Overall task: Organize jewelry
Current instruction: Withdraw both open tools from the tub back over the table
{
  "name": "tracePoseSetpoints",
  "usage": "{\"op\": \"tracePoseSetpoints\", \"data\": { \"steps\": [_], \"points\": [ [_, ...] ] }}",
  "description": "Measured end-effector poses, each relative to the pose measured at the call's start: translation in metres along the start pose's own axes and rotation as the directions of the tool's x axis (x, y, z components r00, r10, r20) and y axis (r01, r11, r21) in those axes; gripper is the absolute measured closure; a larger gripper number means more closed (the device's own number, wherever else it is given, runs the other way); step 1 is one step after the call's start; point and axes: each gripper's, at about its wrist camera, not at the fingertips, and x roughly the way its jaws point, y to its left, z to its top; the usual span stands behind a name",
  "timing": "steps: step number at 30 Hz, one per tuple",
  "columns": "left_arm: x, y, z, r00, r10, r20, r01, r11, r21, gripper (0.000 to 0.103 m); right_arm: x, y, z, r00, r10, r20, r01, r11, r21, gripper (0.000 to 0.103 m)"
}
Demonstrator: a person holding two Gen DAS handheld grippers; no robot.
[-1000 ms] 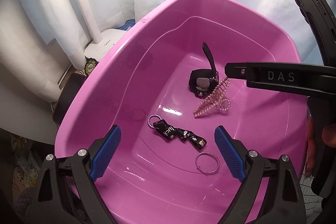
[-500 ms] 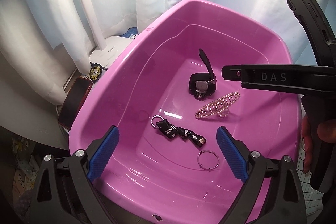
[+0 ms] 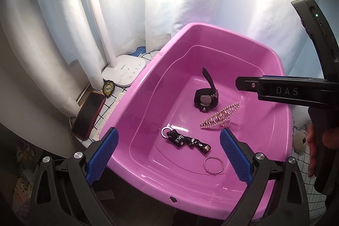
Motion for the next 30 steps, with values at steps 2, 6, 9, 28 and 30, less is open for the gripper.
{"op": "tracePoseSetpoints", "data": {
  "steps": [2, 6, 9, 28, 30],
  "points": [
    [-0.008, 0.000, 0.000, 1.000, -0.001, 0.018, 0.001, 1.000, 0.002, 0.008, -0.012, -0.001, -0.007, 0.999, 0.003, 0.032, -0.003, 1.000, 0.010, 0.036],
    [-0.024, -0.006, -0.001, 0.998, -0.016, 0.053, 0.016, 1.000, 0.006, 0.007, -0.040, -0.010, -0.026, 0.994, 0.000, 0.105, -0.005, 0.999, 0.043, 0.030],
    [-0.034, -0.016, -0.002, 0.997, -0.032, 0.073, 0.031, 0.999, 0.013, 0.007, -0.064, -0.025, -0.045, 0.988, 0.004, 0.152, -0.018, 0.996, 0.088, 0.030],
    [-0.078, -0.184, -0.068, 0.981, -0.185, 0.062, 0.182, 0.982, 0.043, 0.006, -0.225, -0.236, -0.286, 0.943, -0.288, 0.169, 0.201, 0.894, 0.401, 0.026],
    [-0.076, -0.208, -0.081, 0.979, -0.196, 0.053, 0.194, 0.980, 0.047, 0.006, -0.230, -0.256, -0.308, 0.944, -0.296, 0.147, 0.213, 0.884, 0.415, 0.026]
  ]
}}
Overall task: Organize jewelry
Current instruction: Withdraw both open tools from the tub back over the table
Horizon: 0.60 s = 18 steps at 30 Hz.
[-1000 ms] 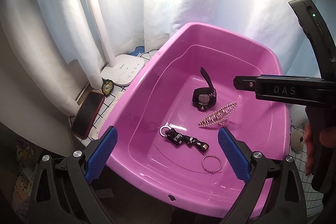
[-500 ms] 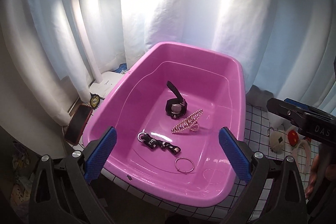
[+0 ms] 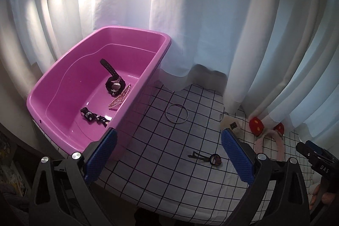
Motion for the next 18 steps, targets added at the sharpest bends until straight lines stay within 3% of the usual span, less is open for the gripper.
{"op": "tracePoseSetpoints", "data": {
  "steps": [9, 18],
  "points": [
    [0.036, -0.068, -0.061, 0.995, 0.064, -0.074, -0.062, 0.998, 0.031, 0.006, 0.015, -0.087, -0.033, 0.998, 0.030, -0.061, -0.028, 0.999, 0.030, 0.026],
    [0.081, -0.071, -0.103, 0.977, 0.123, -0.174, -0.127, 0.992, -0.011, 0.006, 0.042, -0.105, -0.048, 0.993, 0.068, -0.094, -0.066, 0.997, 0.029, 0.026]
  ]
}}
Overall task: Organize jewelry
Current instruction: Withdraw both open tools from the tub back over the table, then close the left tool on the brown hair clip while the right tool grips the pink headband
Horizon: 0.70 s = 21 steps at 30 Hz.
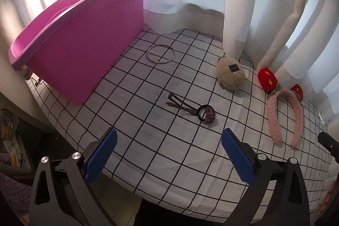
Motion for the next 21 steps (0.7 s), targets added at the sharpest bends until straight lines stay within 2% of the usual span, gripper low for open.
{"op": "tracePoseSetpoints", "data": {
  "steps": [4, 10, 21],
  "points": [
    [0.024, 0.005, 0.004, 1.000, 0.011, -0.004, -0.011, 1.000, -0.005, 0.006, 0.014, -0.001, -0.003, 1.000, -0.007, -0.006, 0.007, 1.000, 0.011, 0.026],
    [0.060, 0.015, 0.023, 1.000, -0.015, -0.013, 0.014, 0.998, -0.056, 0.006, 0.030, -0.001, -0.006, 0.999, -0.033, 0.012, 0.032, 0.998, 0.061, 0.026],
    [0.110, 0.020, 0.033, 0.999, -0.009, -0.035, 0.006, 0.997, -0.079, 0.006, 0.058, -0.009, -0.009, 0.990, -0.141, 0.013, 0.139, 0.986, 0.086, 0.026]
  ]
}}
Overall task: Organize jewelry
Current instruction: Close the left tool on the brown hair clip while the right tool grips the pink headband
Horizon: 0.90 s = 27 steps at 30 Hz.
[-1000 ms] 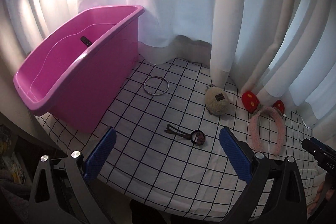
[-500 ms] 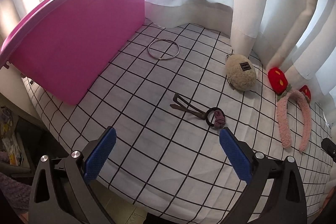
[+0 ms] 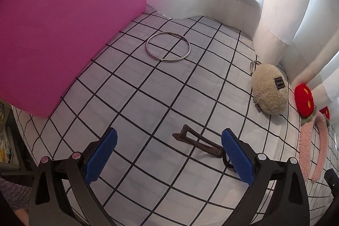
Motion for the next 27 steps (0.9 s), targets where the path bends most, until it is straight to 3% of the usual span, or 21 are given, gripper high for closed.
{"op": "tracePoseSetpoints", "data": {
  "steps": [12, 27],
  "points": [
    [0.012, 0.002, -0.004, 1.000, -0.010, 0.002, 0.010, 1.000, 0.019, 0.006, 0.034, -0.021, 0.017, 0.996, -0.090, 0.000, 0.090, 0.995, 0.042, 0.026],
    [0.025, 0.002, -0.001, 1.000, 0.001, 0.006, -0.001, 1.000, 0.017, 0.006, 0.061, -0.027, 0.030, 0.988, -0.151, -0.017, 0.151, 0.988, 0.012, 0.026]
  ]
}}
